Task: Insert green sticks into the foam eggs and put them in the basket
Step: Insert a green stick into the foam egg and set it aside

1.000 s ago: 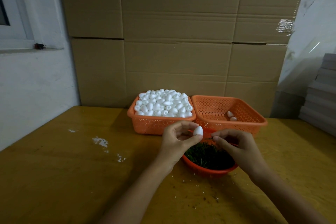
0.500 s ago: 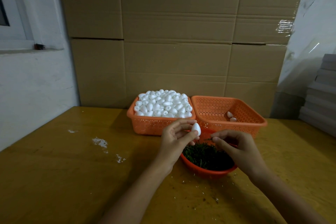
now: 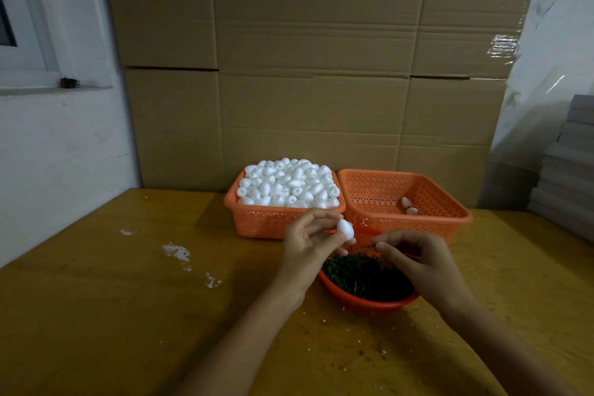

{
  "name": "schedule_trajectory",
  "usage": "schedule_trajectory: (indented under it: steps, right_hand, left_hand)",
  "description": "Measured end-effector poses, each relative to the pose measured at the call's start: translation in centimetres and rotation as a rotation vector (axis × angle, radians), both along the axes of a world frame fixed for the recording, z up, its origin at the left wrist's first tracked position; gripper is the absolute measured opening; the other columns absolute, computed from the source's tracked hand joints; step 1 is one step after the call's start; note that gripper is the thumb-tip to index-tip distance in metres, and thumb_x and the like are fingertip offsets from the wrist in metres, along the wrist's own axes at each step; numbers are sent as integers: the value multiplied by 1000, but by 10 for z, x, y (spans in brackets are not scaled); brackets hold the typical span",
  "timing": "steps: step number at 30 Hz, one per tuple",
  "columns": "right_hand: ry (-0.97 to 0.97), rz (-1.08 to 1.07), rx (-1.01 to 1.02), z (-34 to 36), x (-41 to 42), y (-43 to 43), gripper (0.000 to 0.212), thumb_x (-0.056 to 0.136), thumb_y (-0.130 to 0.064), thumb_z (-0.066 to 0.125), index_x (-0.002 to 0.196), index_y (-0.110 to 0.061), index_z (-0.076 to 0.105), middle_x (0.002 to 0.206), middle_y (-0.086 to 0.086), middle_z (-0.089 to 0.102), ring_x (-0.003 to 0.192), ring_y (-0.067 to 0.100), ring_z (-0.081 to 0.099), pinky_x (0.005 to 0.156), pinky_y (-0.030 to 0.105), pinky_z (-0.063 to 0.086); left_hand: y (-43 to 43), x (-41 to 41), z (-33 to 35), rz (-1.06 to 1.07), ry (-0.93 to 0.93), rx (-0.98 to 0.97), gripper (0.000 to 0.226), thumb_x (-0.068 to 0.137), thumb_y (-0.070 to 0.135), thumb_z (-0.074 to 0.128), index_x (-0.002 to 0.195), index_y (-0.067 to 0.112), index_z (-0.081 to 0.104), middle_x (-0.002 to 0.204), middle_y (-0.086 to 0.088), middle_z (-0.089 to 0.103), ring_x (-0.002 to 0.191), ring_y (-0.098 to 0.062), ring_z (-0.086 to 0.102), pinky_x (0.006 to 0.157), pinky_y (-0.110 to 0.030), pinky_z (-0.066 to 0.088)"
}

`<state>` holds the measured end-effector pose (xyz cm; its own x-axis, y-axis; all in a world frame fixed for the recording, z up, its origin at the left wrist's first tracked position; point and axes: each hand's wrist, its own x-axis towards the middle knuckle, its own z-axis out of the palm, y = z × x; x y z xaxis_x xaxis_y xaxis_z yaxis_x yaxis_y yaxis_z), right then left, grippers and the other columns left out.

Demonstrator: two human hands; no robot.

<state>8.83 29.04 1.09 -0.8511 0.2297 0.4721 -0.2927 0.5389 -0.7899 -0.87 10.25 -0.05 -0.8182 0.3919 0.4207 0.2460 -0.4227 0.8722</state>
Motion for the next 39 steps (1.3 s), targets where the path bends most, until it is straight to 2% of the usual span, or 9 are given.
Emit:
schedule_trajectory:
  steps: [6, 13, 16, 21, 27, 30, 33, 39]
  right_hand:
    - [-11, 5, -12, 2, 2, -2, 18, 75, -36, 77, 87, -22, 80, 89, -2, 79, 86, 14, 75, 84, 48, 63]
    - [12, 35, -22, 2, 2, -1, 9, 74, -37, 78, 81, -33, 78, 88, 3, 78, 84, 19, 76, 83, 54, 62]
    - [6, 38, -31, 1, 1, -1, 7, 76, -35, 77, 81, -31, 77, 87, 3, 77, 83, 19, 75, 83, 52, 63]
    - [3, 37, -51, -1, 1, 0, 16, 77, -33, 76, 85, -20, 76, 85, 5, 77, 81, 20, 75, 84, 51, 62]
    - [-5, 11, -12, -1, -1, 2, 4, 84, -19, 79, 86, -19, 76, 89, 2, 78, 84, 16, 75, 85, 50, 62]
    - [3, 7, -7, -2, -1, 2, 8, 82, -22, 80, 89, -19, 76, 89, 0, 78, 84, 15, 75, 84, 46, 62]
    - [15, 3, -9, -1, -1, 0, 21, 77, -30, 79, 96, -23, 77, 89, -4, 79, 86, 10, 75, 84, 36, 60]
    - [5, 15, -8, -2, -1, 2, 25, 75, -32, 78, 98, -25, 79, 93, -8, 80, 89, 9, 76, 83, 30, 62]
  left_hand:
    - [-1, -1, -1, -8, -20, 6, 24, 90, -4, 75, 109, -6, 61, 108, -15, 79, 98, -35, 78, 76, -32, 63]
    - [0, -4, -5, -7, -9, 7, 20, 89, -6, 75, 102, 3, 62, 111, -14, 78, 101, -33, 77, 78, -32, 63]
    - [1, -5, -6, -8, 3, -5, 20, 86, -8, 73, 98, 3, 61, 110, -13, 78, 105, -34, 76, 80, -33, 63]
    - [1, -6, -7, -5, 25, -24, 20, 86, -15, 69, 94, 1, 61, 109, -13, 78, 107, -32, 76, 79, -31, 62]
    - [1, -5, -8, 4, 37, -38, 25, 82, -18, 69, 93, 3, 62, 109, -12, 78, 108, -29, 75, 80, -31, 61]
    - [0, -5, -8, 3, 32, -34, 30, 81, -17, 70, 101, 4, 64, 111, -11, 78, 108, -29, 75, 79, -31, 61]
    - [0, -5, -7, 5, 44, -50, 35, 79, -13, 73, 106, 9, 68, 112, -9, 78, 109, -27, 75, 81, -32, 61]
    - [0, -6, -7, 17, 70, -97, 38, 78, -14, 75, 106, 12, 71, 112, -6, 79, 111, -23, 74, 93, -40, 61]
